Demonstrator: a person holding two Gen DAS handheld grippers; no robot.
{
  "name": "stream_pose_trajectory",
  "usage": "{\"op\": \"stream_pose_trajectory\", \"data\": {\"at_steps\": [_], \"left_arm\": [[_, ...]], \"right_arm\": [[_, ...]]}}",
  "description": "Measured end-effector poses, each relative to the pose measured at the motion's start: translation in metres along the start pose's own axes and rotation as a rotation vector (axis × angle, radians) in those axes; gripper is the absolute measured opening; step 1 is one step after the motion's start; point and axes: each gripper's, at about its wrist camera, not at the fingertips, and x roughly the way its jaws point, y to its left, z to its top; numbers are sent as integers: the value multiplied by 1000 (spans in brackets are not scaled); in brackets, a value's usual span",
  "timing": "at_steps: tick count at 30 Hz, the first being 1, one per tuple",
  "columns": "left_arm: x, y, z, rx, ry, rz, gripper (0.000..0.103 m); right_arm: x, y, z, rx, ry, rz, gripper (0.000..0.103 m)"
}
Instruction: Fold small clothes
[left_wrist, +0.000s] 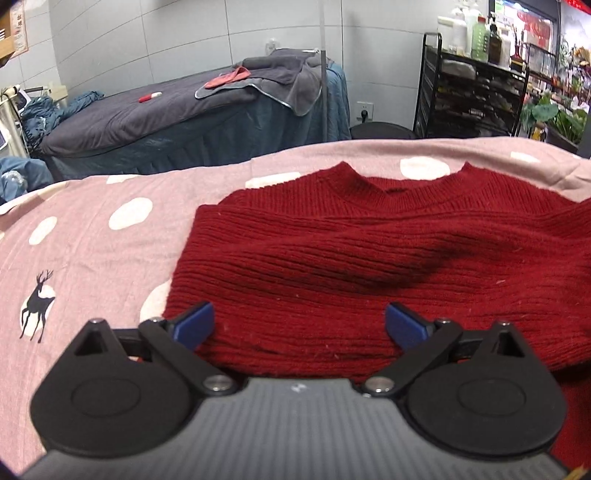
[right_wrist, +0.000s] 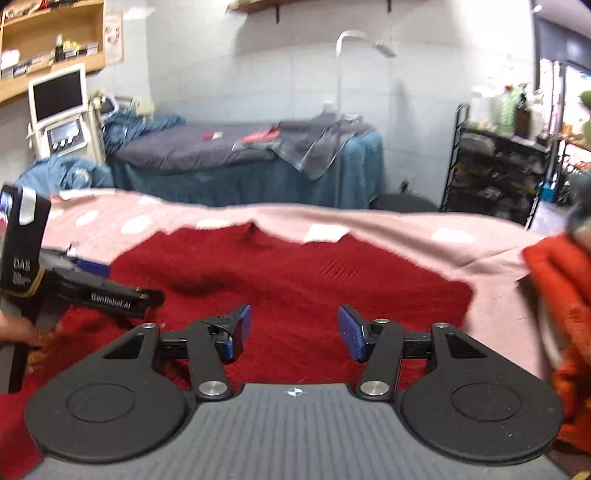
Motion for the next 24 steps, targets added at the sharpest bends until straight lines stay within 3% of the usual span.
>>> {"op": "stream_pose_trajectory", "data": {"at_steps": [6,11,24], "left_arm": [[18,0,-4,15,26,7,103],[29,1,-8,18,22,-1,103],[16,5,-12,37,20,-4,103]], "right_arm": [[25,4,-20,-57,93,-57,89],[28,13,-32,-141,86,-81,94],[27,8,-35,-135,61,-64,100]]}}
